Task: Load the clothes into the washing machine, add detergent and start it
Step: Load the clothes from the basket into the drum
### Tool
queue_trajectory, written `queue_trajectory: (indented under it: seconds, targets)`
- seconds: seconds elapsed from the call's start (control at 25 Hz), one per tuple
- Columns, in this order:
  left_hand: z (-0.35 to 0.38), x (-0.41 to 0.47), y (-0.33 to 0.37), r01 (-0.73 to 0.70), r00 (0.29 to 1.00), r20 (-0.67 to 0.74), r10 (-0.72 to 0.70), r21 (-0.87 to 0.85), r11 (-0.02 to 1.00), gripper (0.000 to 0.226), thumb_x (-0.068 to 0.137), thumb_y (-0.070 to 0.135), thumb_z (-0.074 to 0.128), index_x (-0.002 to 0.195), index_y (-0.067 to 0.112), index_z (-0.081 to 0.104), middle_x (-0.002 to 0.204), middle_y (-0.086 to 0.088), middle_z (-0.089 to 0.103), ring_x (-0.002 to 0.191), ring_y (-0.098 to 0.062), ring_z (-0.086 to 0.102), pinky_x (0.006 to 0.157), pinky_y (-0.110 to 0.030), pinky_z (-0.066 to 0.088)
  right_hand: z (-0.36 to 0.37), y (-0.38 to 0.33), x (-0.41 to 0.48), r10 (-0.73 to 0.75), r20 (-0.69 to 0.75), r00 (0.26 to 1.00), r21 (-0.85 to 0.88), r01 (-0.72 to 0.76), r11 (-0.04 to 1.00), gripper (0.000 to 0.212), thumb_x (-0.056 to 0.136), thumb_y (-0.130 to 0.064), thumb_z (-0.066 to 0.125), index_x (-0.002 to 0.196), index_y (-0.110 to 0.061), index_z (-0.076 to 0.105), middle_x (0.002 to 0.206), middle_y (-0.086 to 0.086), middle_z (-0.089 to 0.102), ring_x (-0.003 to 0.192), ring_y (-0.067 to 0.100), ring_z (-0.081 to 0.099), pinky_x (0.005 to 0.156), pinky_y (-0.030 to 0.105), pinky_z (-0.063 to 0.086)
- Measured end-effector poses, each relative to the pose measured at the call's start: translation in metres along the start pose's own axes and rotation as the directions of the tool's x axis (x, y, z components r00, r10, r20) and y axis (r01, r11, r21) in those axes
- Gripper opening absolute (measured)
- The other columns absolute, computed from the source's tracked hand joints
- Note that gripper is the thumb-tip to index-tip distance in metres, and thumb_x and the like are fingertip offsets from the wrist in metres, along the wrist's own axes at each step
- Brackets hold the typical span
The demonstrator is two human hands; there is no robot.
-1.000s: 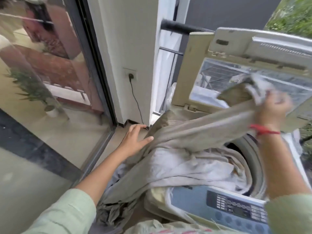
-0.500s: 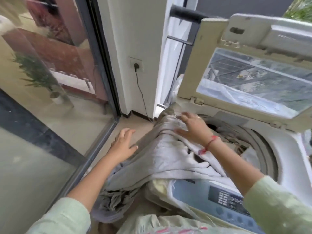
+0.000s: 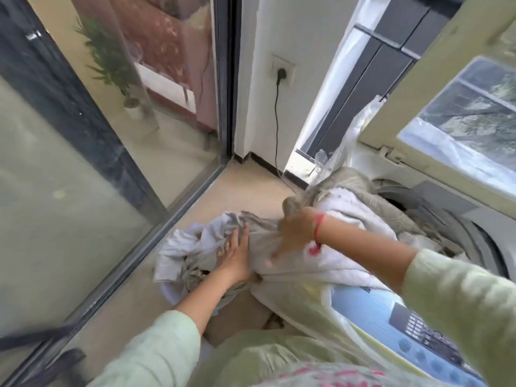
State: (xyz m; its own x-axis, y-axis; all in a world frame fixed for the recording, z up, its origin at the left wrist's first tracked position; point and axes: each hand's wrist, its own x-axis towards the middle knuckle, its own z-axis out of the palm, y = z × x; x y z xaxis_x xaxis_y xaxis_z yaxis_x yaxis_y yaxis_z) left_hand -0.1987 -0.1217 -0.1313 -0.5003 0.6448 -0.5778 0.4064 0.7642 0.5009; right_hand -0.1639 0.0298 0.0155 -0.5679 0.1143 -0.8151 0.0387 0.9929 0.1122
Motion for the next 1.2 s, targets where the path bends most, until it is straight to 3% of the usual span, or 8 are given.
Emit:
queue_trajectory:
  seconds: [0.24,0.36,0.48,0.72,0.8,0.92,1.04,1.2]
  targets:
    - [-0.004,0.031,0.013,-0.159,0.982,-0.115,0.151,-0.066,0.985,0.099,0.068,0.055,0.068,0.146,0.038,0.01,0.154,0.006,0.017,0.143,-0.018,0.015,0.112,-0.052,0.016,0.02,0.029,-0.091,-0.009,-0.559,0.829,0.008,0.016,1.0,0.04,0.078,-0.033,0.059,0.117,-0.027,0.054,0.089,-0.003,0.061,0.076,0.02,0.062,0.069,0.035,0.055]
    - [-0.017,0.022,0.027,-0.298,0.91,-0.38,0.168,-0.318,0.9,0.028,0.084,0.023,0.058,0.11,0.033,0.056,0.11,0.005,0.063,0.109,-0.023,0.06,0.078,-0.021,0.043,0.017,0.084,-0.126,0.141,-0.836,0.53,0.145,-0.034,0.989,0.044,0.069,-0.032,0.061,0.113,-0.035,0.058,0.076,-0.002,0.06,0.064,0.028,0.062,0.057,0.034,0.051]
    - [-0.073,-0.003,0.09,-0.487,0.647,-0.758,0.088,-0.322,0.812,0.033,0.077,-0.004,0.054,0.099,0.018,0.063,0.086,0.002,0.065,0.082,-0.022,0.062,0.058,-0.022,0.036,0.036,0.133,-0.169,0.374,-0.91,0.178,0.384,0.022,0.923,0.041,0.071,-0.03,0.062,0.112,-0.028,0.064,0.084,0.006,0.057,0.074,0.033,0.059,0.062,0.037,0.048]
    - [-0.088,-0.066,0.257,-0.794,0.382,-0.753,0.536,0.031,0.608,0.035,0.071,0.006,0.064,0.105,0.014,0.059,0.097,0.001,0.061,0.089,-0.017,0.058,0.074,-0.029,0.045,0.121,0.198,-0.249,0.727,-0.539,-0.426,0.809,-0.021,0.587,0.034,0.078,-0.01,0.051,0.112,-0.014,0.052,0.108,0.023,0.054,0.1,0.038,0.052,0.085,0.048,0.042]
    - [-0.057,-0.054,0.279,-0.697,0.556,-0.505,0.661,0.151,0.701,0.05,0.075,0.015,0.066,0.121,0.021,0.049,0.117,0.0,0.053,0.112,-0.02,0.051,0.097,-0.041,0.038,0.16,0.198,-0.218,0.859,-0.389,-0.333,0.912,-0.009,0.41,0.036,0.081,-0.014,0.05,0.116,-0.007,0.049,0.11,0.029,0.053,0.1,0.041,0.051,0.085,0.047,0.039]
    - [-0.042,-0.022,0.259,-0.451,0.858,-0.121,0.499,0.29,0.844,0.063,0.082,0.039,0.061,0.137,0.032,0.03,0.147,-0.001,0.026,0.143,-0.024,0.012,0.112,-0.061,0.003,0.188,0.169,-0.166,0.91,-0.077,0.407,0.925,-0.312,0.218,0.035,0.087,-0.019,0.056,0.112,0.004,0.05,0.107,0.032,0.056,0.093,0.04,0.055,0.081,0.044,0.046]
    - [-0.07,-0.01,0.191,-0.486,0.815,-0.289,0.503,0.131,0.864,0.068,0.08,0.057,0.053,0.14,0.032,0.033,0.149,0.003,0.025,0.143,-0.025,0.014,0.115,-0.054,0.007,0.176,0.157,-0.135,0.614,0.139,0.777,0.777,-0.47,0.419,0.012,0.089,-0.013,0.058,0.088,-0.003,0.063,0.083,0.014,0.064,0.076,0.025,0.059,0.069,0.029,0.046]
    - [-0.103,0.005,0.06,-0.296,0.888,-0.359,0.287,0.032,0.955,0.072,0.079,0.041,0.059,0.142,0.02,0.03,0.145,-0.008,0.029,0.135,-0.029,0.029,0.11,-0.042,0.026,0.099,0.144,-0.075,0.573,-0.581,0.578,0.644,-0.104,0.758,0.038,0.088,-0.031,0.057,0.124,-0.018,0.056,0.121,0.01,0.059,0.11,0.032,0.057,0.089,0.036,0.044]
